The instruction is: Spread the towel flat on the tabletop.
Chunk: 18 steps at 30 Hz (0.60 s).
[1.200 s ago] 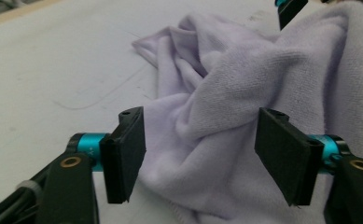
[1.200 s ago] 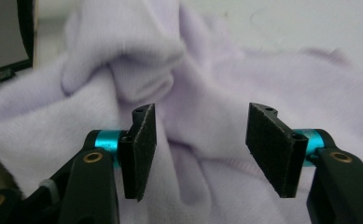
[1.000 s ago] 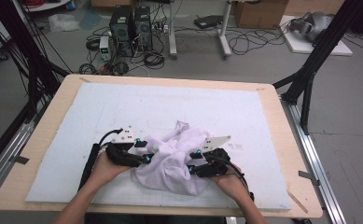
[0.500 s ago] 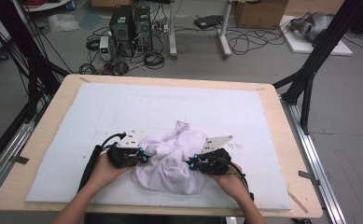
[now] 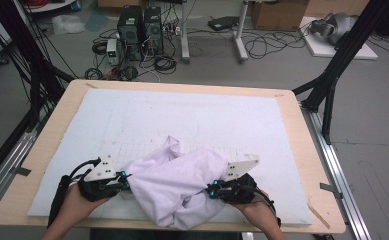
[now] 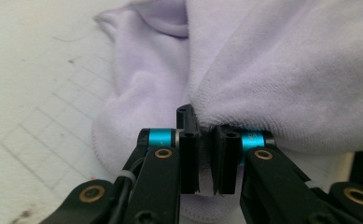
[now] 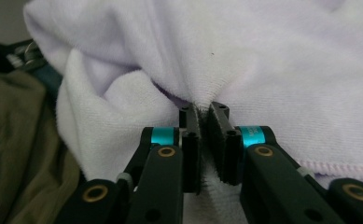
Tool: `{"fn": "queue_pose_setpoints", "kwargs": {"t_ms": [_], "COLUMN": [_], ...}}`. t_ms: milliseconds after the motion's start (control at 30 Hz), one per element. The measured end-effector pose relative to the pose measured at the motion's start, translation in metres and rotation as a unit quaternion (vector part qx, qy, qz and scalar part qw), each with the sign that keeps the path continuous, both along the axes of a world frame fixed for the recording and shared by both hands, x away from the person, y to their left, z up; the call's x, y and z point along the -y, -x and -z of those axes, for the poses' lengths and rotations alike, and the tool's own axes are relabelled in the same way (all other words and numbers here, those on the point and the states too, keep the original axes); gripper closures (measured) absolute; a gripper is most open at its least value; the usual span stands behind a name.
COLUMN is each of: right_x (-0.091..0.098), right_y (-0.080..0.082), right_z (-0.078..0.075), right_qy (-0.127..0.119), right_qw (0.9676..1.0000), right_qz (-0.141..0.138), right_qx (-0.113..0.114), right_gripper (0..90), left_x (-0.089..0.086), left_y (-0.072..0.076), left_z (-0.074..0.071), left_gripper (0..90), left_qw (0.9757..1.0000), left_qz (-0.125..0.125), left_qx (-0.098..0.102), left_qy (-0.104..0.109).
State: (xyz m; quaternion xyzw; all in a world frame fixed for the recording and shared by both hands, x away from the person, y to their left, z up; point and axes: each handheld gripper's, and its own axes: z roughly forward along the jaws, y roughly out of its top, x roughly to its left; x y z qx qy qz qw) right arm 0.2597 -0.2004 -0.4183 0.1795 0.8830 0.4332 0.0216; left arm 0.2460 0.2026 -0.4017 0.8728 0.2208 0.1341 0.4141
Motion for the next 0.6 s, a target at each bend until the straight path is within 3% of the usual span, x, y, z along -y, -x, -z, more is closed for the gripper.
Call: {"fn": "queue_pose_setpoints", "kwargs": {"t_ms": [100,133,167,200,300,333,433,467,600], "right_x": [-0.001,0.001,0.001,0.007,0.01,0.01,0.004,-0.004,-0.019], "right_y": [0.0,-0.002,-0.002,-0.01,-0.017,-0.026,-0.034,-0.039,-0.044], "right_z": [0.002,-0.004,-0.004,-0.019,-0.027,-0.03,-0.026,-0.018,-0.001], "right_qy": [0.004,-0.014,-0.014,-0.047,-0.06,-0.063,-0.06,-0.036,-0.017], "right_qw": [0.9999,0.9999,0.9999,0.9988,0.9978,0.9971,0.9972,0.9986,0.9993], "right_qz": [-0.009,-0.004,-0.004,0.013,0.027,0.04,0.043,0.039,0.027], "right_qx": [-0.01,-0.009,-0.009,-0.002,0.011,0.012,0.01,-0.001,-0.019], "right_gripper": [75.3,67.2,67.2,62.5,59.4,56.4,53.4,50.1,49.8], "left_x": [0.0,-0.003,-0.003,-0.005,-0.007,-0.008,-0.009,-0.01,-0.014], "left_y": [0.0,-0.003,-0.003,-0.006,-0.012,-0.015,-0.023,-0.025,-0.027], "left_z": [-0.001,-0.006,-0.006,-0.01,-0.02,-0.024,-0.032,-0.035,-0.04], "left_gripper": [71.0,66.4,63.1,59.1,53.0,51.4,48.5,46.5,45.7], "left_qw": [1.0,0.9999,0.9999,0.9998,0.9996,0.9995,0.9991,0.999,0.998], "left_qz": [0.004,0.003,0.003,0.004,0.006,0.006,0.006,0.007,0.013], "left_qx": [-0.005,-0.009,-0.009,-0.009,-0.005,-0.002,-0.001,0.002,-0.003], "left_qy": [0.003,0.013,0.013,0.019,0.026,0.031,0.041,0.045,0.062]}}
